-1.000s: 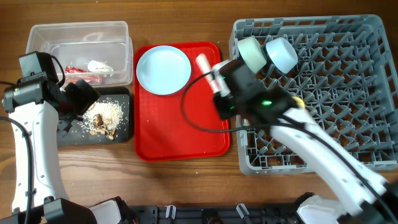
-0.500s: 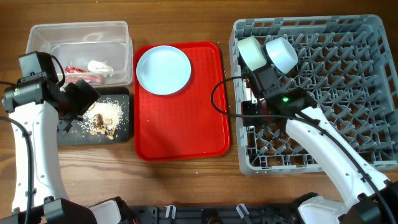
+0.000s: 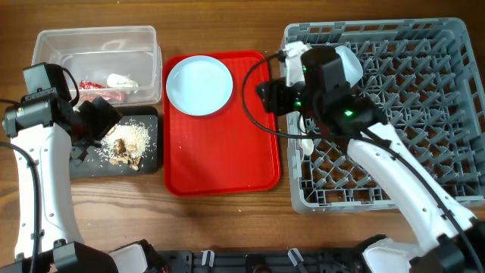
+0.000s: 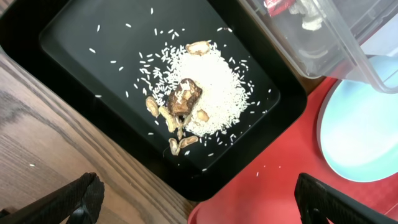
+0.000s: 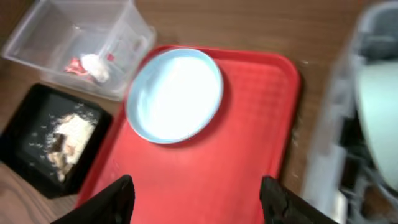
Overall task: Sort waste into correct bins and load items into the dishwasher rack
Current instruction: 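Grasp the light-blue plate with the right gripper and stand it in the rack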
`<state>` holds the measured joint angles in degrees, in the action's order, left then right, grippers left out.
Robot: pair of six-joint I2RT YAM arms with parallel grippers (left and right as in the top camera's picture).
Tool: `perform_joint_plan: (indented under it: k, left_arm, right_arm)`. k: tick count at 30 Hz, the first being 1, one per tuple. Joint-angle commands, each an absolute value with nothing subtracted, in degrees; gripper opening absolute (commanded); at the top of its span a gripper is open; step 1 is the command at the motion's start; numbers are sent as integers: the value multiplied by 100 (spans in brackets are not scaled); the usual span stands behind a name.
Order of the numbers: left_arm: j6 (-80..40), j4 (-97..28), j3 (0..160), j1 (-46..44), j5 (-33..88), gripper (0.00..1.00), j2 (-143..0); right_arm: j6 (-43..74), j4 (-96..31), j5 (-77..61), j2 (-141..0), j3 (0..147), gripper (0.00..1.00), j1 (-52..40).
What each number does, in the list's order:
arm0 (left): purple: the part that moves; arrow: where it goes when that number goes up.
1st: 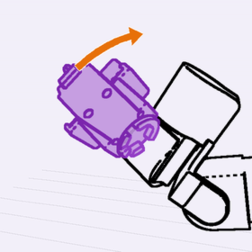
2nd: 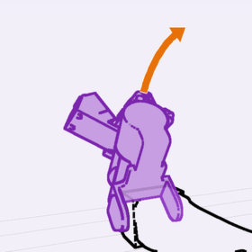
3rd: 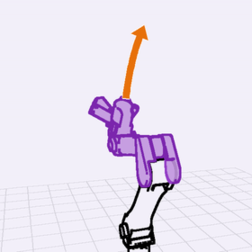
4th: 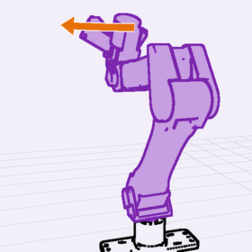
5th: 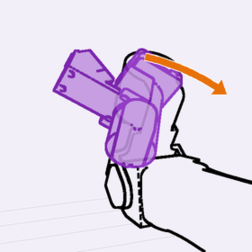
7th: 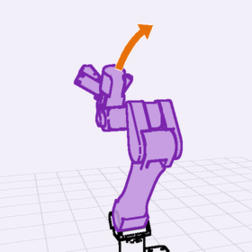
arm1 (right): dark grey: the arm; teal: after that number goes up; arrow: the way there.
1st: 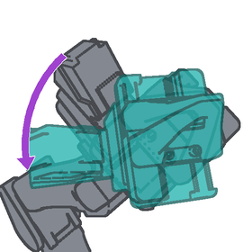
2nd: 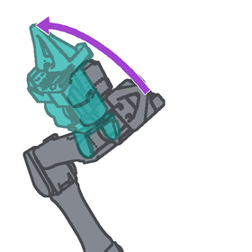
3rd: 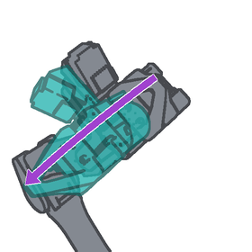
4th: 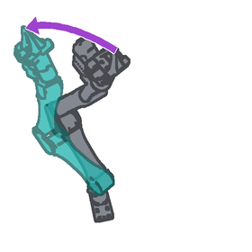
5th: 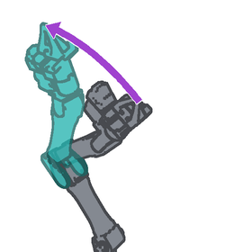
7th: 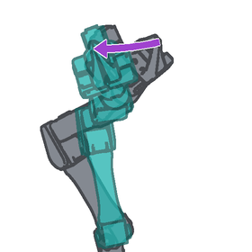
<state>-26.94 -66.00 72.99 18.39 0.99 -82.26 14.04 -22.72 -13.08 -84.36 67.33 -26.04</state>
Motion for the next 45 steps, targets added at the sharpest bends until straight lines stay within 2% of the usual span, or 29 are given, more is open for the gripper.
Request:
perform_joint_plan:
  k: [1,3,8,11,12,20,21,27,29,31,37,45]
  left_arm:
    - [-2749,-6558,7323,1848,150,100,-8134]
    - [-2751,-6539,7323,1848,150,100,-8134]
    - [-2749,-6501,7323,1848,150,100,-8134]
    - [-2749,-6499,7323,1848,150,100,-8134]
    - [-2749,-6499,7323,1848,150,100,-8134]
    - [-2749,-6501,7323,1848,150,100,-8134]
    - [-2749,-6501,7323,1848,150,100,-8134]
    - [-2749,-6501,7323,1848,150,100,-8134]
    - [-2749,-6501,7323,1848,150,100,-8134]
    - [-2749,-6501,7323,1848,150,100,-8134]
    - [-2749,-6504,7323,1848,150,100,-8134]
    - [-2746,-6499,7323,1848,152,100,-8134]
  right_arm:
    - [1557,-1531,-1275,-9188,6825,66,-2971]
    - [1660,-1446,-639,-9756,7220,67,-3227]
    - [1658,-2488,-132,-11179,8932,68,-3293]
    - [1966,-2506,-158,-11804,9030,66,-3295]
    - [2064,-2484,-329,-12044,9030,63,-3295]
    - [2783,-2561,-515,-12774,9026,63,-3306]
    - [2786,-2689,-425,-12779,9026,55,-3304]
    - [2888,-3275,-237,-12772,9026,29,-3301]
    - [2910,-3452,-237,-12750,9028,12,-3269]
    - [2910,-3577,-237,-12720,9028,4,-3240]
    - [2847,-3931,-3,-11966,9028,4,-3120]
    - [2456,-5218,2185,-9279,9028,4,-2842]
